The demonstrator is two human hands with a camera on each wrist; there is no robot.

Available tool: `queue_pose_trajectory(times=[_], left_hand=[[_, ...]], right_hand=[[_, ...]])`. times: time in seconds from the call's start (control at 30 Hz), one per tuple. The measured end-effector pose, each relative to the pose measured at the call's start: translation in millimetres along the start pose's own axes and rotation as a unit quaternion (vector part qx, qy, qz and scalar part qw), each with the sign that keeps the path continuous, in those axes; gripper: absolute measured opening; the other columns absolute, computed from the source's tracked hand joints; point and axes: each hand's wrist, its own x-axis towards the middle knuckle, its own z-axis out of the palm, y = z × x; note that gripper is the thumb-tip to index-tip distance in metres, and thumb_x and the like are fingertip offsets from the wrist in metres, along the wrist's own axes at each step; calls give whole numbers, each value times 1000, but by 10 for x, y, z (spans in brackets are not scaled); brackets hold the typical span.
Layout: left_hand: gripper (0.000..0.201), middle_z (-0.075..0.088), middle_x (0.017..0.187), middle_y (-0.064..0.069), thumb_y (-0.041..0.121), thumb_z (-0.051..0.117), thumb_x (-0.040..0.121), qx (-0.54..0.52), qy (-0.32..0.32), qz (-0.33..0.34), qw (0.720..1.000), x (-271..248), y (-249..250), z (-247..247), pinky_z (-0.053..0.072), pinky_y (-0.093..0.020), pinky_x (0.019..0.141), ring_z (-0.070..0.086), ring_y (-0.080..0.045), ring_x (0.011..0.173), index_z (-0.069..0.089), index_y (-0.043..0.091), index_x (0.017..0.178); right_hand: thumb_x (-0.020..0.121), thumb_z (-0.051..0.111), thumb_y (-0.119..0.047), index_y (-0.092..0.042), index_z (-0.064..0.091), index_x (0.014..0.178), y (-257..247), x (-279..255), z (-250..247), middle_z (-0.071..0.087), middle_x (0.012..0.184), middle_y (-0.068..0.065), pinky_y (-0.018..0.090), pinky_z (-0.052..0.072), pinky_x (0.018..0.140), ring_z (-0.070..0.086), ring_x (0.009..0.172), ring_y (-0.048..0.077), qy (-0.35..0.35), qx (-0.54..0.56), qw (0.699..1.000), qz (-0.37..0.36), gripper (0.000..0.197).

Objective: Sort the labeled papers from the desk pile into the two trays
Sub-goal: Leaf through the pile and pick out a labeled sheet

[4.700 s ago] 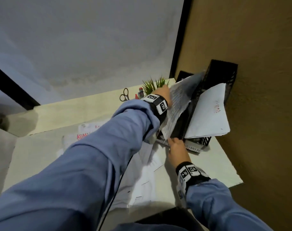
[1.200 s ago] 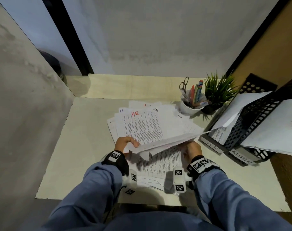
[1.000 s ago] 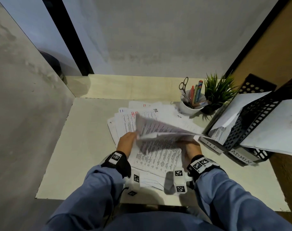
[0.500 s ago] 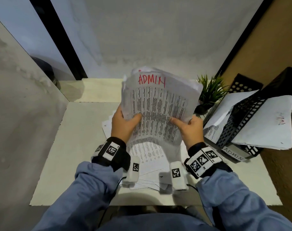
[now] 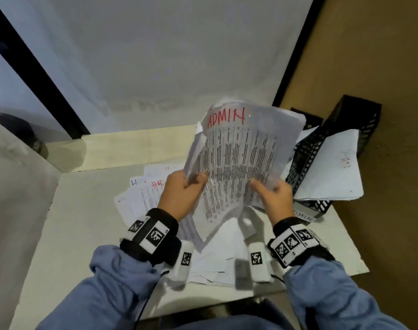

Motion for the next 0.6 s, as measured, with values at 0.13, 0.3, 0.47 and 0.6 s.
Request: queue_pose_trajectory(times=[0.13, 0.3, 0.47, 0.6], left_hand=[[30, 46, 52, 3, 15, 55, 94, -23, -31, 77, 996, 29, 455, 380, 43, -25, 52, 44, -13, 51, 57, 5, 66], [26, 50, 55, 24, -10, 52, 85, 21, -10, 206, 978, 92, 819, 909, 29, -5, 49, 47, 10, 53, 70, 8, 90], [50, 71, 104, -6, 2, 45, 83, 54, -19, 242, 969, 105, 1008, 1386, 55, -31, 74, 65, -21, 93, 58, 20, 127], [61, 66, 113, -17, 5, 36, 78, 92, -43, 233, 967, 102, 1048, 1740, 53, -41, 82, 61, -34, 100, 47, 16, 137]], right_hand=[[80, 73, -22, -19, 61, 101, -8, 198, -684, 61, 95, -3, 19, 47, 76, 57, 87, 5, 161, -111, 976, -93, 24], [73, 75, -42, -12, 39, 140, 239, 399, -1323, 37, 142, 17, 52, 32, 105, 32, 131, 36, 349, -252, 898, 93, 82], [73, 76, -23, 0, 65, 100, 447, 472, -1479, 68, 103, 20, 36, 49, 76, 64, 93, 32, 284, -143, 932, 172, 37], [83, 64, -3, -9, 60, 95, 339, 472, -1479, 61, 88, 10, 25, 44, 65, 56, 80, 19, 257, -92, 960, 53, 14]])
